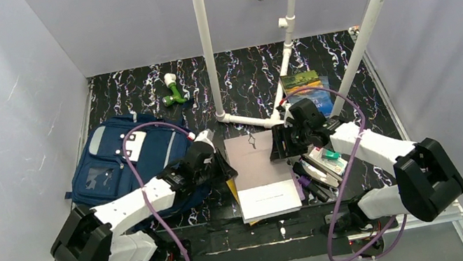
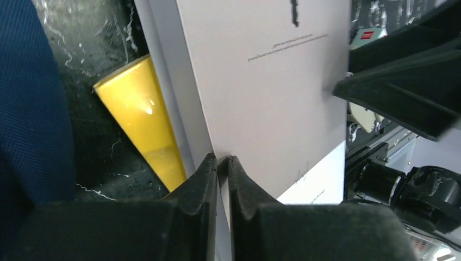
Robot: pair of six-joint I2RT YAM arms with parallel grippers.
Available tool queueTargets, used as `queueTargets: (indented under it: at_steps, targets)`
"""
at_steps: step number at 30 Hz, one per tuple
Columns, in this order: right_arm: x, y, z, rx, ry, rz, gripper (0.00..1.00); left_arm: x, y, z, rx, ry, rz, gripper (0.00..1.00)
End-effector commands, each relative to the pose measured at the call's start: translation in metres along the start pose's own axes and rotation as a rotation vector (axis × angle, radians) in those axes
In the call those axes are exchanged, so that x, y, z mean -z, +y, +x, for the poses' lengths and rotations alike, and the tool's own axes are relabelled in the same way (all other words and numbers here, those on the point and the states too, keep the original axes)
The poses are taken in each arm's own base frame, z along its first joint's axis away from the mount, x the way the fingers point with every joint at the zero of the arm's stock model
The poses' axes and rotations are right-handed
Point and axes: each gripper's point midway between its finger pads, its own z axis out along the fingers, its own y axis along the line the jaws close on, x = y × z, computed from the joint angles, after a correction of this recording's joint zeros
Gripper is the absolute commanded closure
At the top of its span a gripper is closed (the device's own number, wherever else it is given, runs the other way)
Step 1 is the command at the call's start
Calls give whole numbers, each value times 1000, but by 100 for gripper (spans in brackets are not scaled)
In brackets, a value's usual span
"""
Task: Pack the student bag
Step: Pick up the book from the center of the board.
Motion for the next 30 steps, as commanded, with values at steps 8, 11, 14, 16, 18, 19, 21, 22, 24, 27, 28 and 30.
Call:
queueTargets:
  at_steps: [8, 11, 14, 16, 18, 19, 21, 22, 24, 27, 28, 30]
  targets:
    - [-1, 56, -54, 52, -99, -226, 37, 41, -43, -60, -130, -256, 117, 100]
    - [-8, 38, -58, 78, -61, -113, 22, 49, -36, -73, -86, -318, 62, 100]
    - [-4, 5, -47, 195, 6, 117, 13, 48, -33, -80, -69, -335, 33, 100]
    - [6, 5, -46, 340, -28, 232, 7, 46, -33, -80, -68, -326, 31, 100]
    - [22, 21, -46, 485, -110, 300, 2, 44, -36, -81, -80, -321, 38, 100]
    - [28, 29, -44, 534, -142, 306, 2, 43, -36, -81, -93, -319, 37, 100]
    - [34, 40, -36, 543, -180, 250, 2, 43, -36, -83, -110, -321, 26, 100]
    - [33, 44, -32, 525, -197, 207, 2, 44, -35, -85, -111, -327, 23, 100]
    - [33, 46, -25, 455, -212, 174, 2, 44, -29, -82, -107, -315, 1, 100]
    - [30, 37, -26, 272, -216, 172, 2, 45, -23, -78, -101, -314, 0, 100]
    - [28, 34, -30, 207, -220, 157, 1, 46, -21, -78, -102, -314, -7, 100]
    - [25, 31, -39, 104, -235, 101, 2, 49, -16, -76, -102, -312, -21, 100]
